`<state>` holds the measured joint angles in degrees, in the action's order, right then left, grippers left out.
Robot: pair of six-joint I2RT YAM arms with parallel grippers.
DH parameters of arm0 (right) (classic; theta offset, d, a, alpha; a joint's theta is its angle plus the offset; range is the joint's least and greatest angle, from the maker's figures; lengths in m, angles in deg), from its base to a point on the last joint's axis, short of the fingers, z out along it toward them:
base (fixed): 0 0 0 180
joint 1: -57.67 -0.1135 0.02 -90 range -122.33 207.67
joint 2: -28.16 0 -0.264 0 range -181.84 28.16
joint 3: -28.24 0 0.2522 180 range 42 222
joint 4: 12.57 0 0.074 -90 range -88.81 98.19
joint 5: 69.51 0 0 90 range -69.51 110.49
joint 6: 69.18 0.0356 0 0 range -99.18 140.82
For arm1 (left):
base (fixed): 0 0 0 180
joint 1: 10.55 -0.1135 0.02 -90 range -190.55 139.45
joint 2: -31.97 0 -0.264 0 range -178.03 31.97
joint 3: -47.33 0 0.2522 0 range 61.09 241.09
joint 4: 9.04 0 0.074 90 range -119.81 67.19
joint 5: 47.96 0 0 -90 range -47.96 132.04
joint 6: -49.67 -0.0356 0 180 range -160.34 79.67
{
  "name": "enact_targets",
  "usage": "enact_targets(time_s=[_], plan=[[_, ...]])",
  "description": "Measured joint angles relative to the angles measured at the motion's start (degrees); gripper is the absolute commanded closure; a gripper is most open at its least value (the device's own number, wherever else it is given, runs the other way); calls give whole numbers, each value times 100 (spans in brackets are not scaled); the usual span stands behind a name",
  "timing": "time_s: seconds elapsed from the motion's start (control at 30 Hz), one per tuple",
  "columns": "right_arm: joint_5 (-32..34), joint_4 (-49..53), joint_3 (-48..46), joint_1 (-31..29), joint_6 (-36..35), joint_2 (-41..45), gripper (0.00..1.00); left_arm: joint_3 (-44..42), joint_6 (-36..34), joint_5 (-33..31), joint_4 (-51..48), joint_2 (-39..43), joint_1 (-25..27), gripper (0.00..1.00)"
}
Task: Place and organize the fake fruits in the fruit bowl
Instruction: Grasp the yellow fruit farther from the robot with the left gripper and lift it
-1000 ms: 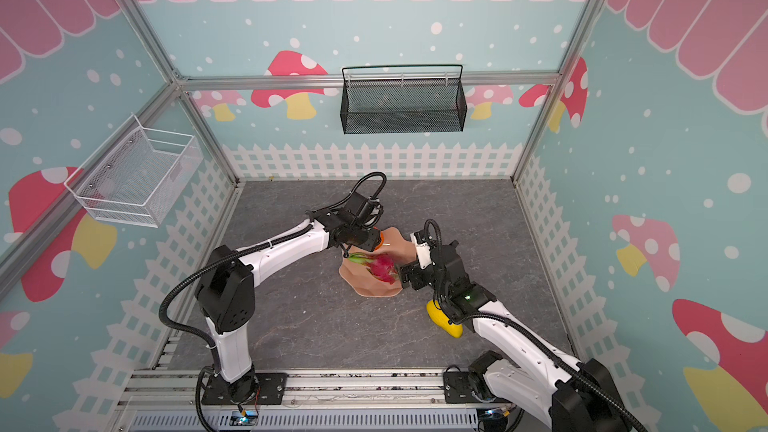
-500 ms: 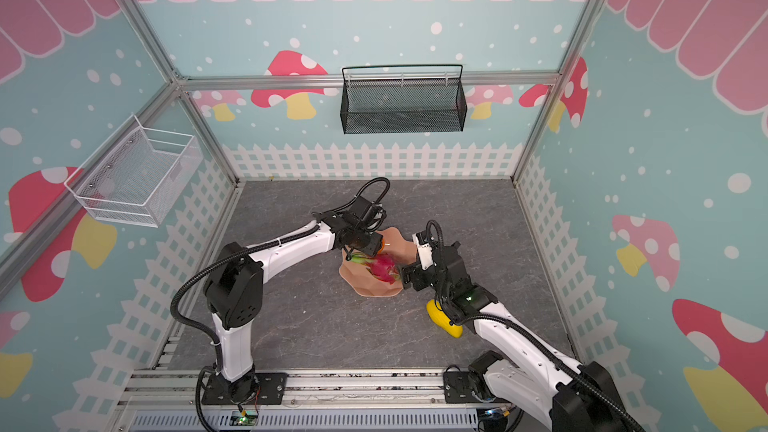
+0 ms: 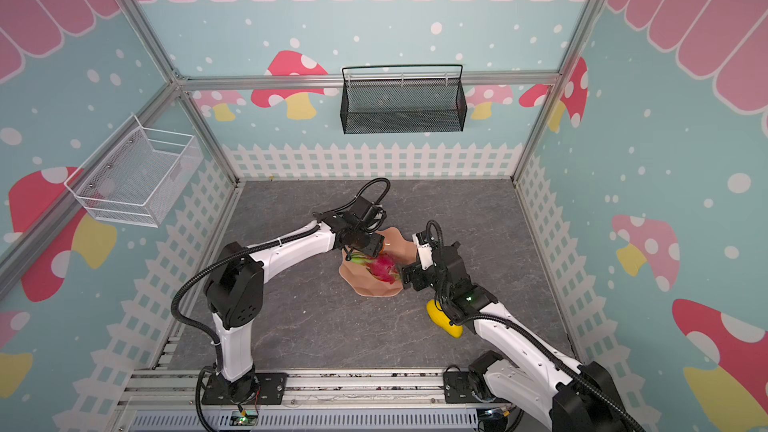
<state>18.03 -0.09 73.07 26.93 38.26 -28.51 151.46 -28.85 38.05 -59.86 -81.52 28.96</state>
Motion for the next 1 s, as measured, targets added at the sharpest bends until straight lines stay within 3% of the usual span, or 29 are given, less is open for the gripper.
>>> enact_targets(time_s=[0.23,0.4,0.63,0.8,1.0], plan=[[-24,2,0,0,-4,-4,2,-2,-37,-9,-13,50,0,24],[-511,-13,0,0,-247,-61,2,-291,2,-216,81,623,-142,24],[-1303,-31,308,-203,-643,-533,2,-1222,466,-483,616,1484,-1370,26],[-1600,-168,866,-656,-758,-1180,2,-1467,737,-503,651,1202,-2098,29],[-1825,-601,920,-866,-662,-1388,2,-1484,855,-496,695,726,-2352,30]])
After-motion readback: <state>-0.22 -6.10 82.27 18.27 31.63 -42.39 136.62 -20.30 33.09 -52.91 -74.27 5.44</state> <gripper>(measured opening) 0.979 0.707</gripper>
